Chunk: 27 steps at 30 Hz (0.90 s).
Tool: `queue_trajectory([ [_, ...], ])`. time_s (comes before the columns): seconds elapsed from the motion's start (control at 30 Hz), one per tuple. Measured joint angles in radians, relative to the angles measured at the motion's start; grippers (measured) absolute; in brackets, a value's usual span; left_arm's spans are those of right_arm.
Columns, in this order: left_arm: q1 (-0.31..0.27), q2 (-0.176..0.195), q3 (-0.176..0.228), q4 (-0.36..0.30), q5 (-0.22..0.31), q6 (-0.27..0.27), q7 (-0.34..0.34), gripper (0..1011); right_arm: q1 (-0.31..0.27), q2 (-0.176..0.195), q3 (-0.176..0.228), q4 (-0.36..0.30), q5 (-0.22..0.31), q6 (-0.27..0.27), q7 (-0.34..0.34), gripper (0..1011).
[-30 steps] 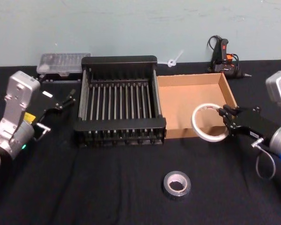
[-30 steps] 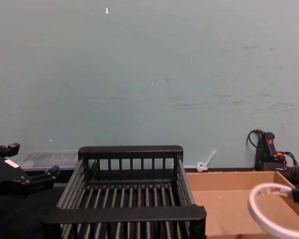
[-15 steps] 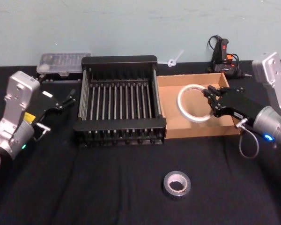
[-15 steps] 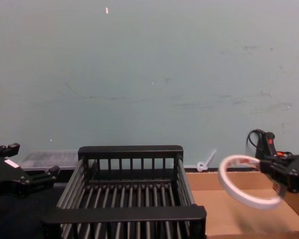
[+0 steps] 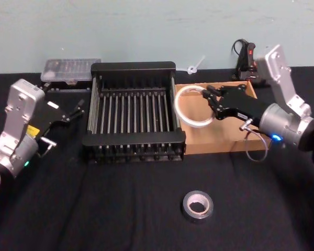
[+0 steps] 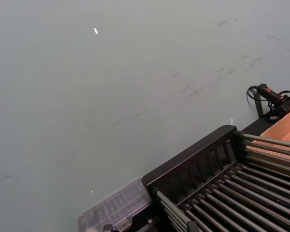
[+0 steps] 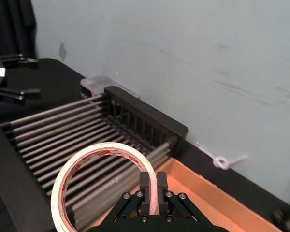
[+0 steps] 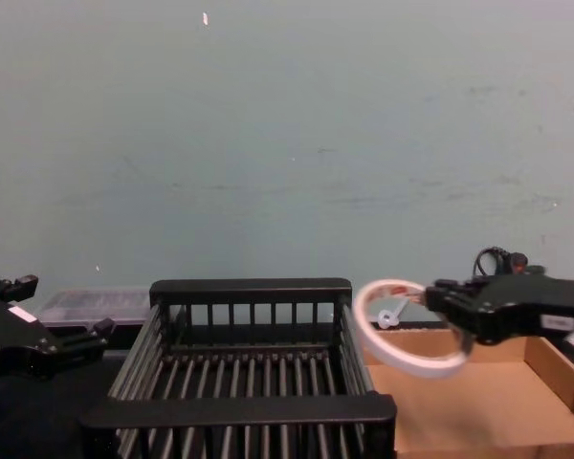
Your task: Pick up the white tape and place it into the black box , Pick up the silver tape and place it into the brown box.
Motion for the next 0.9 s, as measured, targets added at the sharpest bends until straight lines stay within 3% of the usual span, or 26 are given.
queue_trajectory([
  [0.57,0.000,0.000,0.000,0.000,0.000,0.000,0.000,1001,0.151,-0.093,-0.090,0.185,-0.007,-0.061,0.075,97],
  [0.9,0.000,0.000,0.000,0.000,0.000,0.000,0.000,1001,0.244,-0.167,-0.137,0.331,-0.011,-0.093,0.116,97],
])
